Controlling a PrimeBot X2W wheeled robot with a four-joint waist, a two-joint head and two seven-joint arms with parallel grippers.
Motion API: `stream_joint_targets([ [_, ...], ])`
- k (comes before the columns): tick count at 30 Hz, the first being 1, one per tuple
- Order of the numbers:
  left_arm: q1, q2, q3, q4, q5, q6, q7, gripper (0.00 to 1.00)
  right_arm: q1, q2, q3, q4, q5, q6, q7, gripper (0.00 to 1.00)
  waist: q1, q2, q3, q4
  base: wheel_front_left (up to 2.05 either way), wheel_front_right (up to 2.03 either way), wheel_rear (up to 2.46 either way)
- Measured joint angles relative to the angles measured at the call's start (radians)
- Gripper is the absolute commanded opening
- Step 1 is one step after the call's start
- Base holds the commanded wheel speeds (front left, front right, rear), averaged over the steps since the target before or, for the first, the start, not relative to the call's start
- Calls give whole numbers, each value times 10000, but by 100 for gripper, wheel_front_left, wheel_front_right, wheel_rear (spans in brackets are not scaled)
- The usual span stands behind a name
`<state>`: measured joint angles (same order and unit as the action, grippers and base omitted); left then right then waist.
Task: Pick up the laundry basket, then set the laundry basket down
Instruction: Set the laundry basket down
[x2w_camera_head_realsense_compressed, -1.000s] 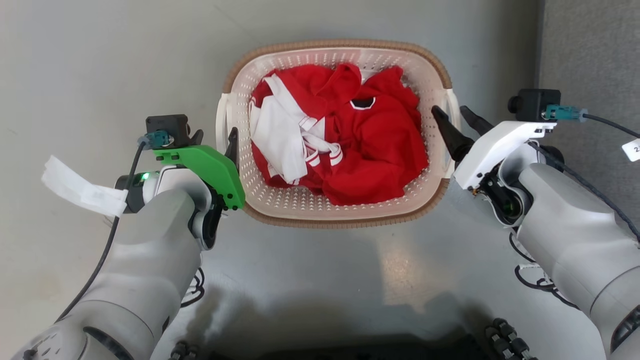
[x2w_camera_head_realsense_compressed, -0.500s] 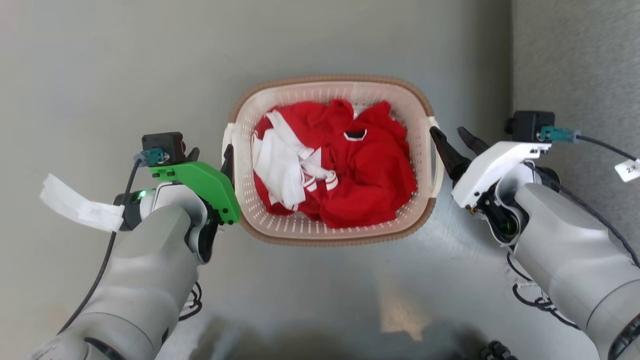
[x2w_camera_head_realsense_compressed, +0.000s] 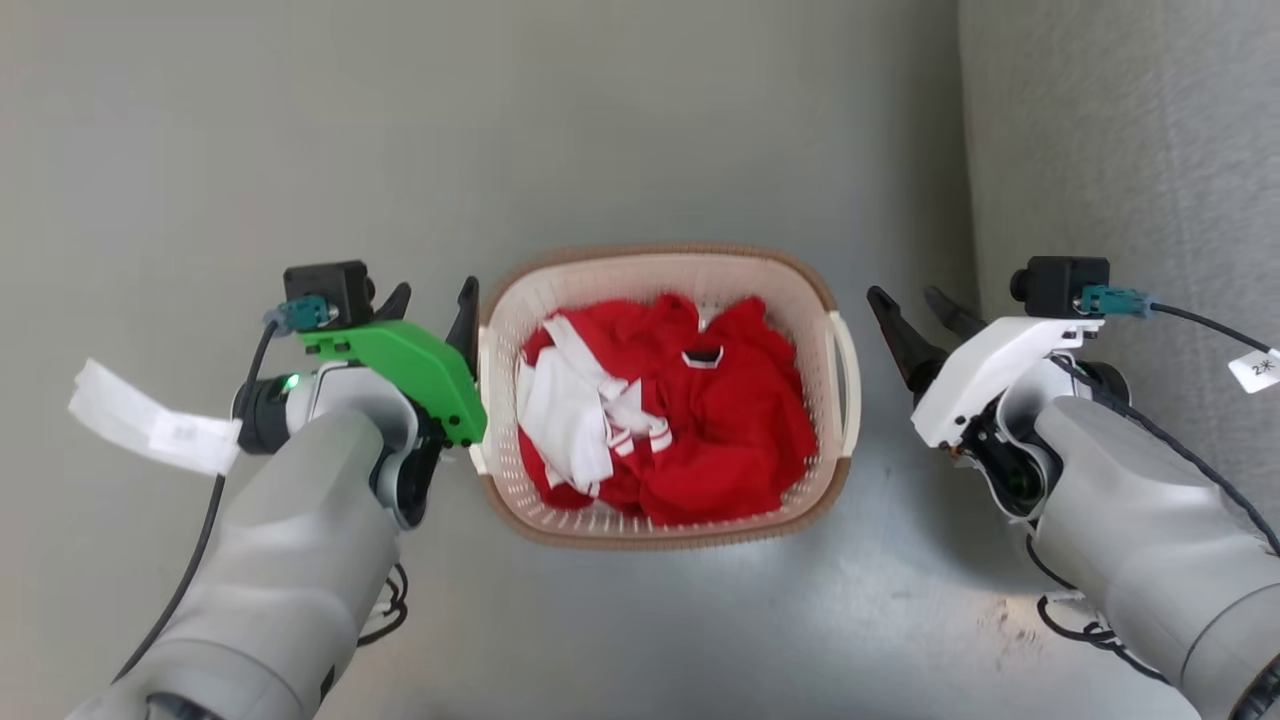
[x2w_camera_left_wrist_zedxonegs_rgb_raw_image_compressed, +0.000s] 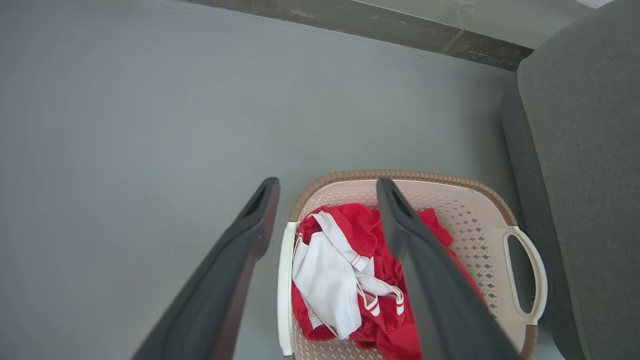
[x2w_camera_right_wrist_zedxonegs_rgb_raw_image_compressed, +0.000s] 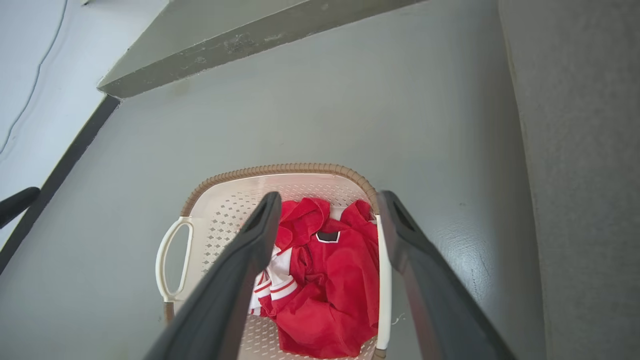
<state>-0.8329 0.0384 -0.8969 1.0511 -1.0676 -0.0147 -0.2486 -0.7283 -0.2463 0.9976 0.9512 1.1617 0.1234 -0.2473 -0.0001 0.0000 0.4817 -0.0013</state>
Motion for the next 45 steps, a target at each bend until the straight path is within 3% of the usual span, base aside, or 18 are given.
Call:
stream_joint_targets([
  [11, 904, 351, 1202, -1208, 1034, -29, -2, 100, 86, -393, -1448, -905, -1058, 0, -2, 100, 0, 0, -1483, -21, 0, 0, 0],
  [25, 2299, 667, 2539, -3221, 2454, -27, -2, 100, 1547, -673, -3425, -2454, -2627, -44, -4, 100, 0, 0, -3101, 16, 0, 0, 0],
  [34, 3400, 792, 3427, -4677, 3588, 159, -2, 100, 2537, -679, -4704, -3889, -3929, -625, -25, 100, 0, 0, -3863, -20, 0, 0, 0],
  [45, 4905, 771, 4286, -6314, 4742, 428, -2, 100, 4267, -364, -5900, -5294, -5089, -1091, -33, 100, -1, 0, -4404, -69, 0, 0, 0],
])
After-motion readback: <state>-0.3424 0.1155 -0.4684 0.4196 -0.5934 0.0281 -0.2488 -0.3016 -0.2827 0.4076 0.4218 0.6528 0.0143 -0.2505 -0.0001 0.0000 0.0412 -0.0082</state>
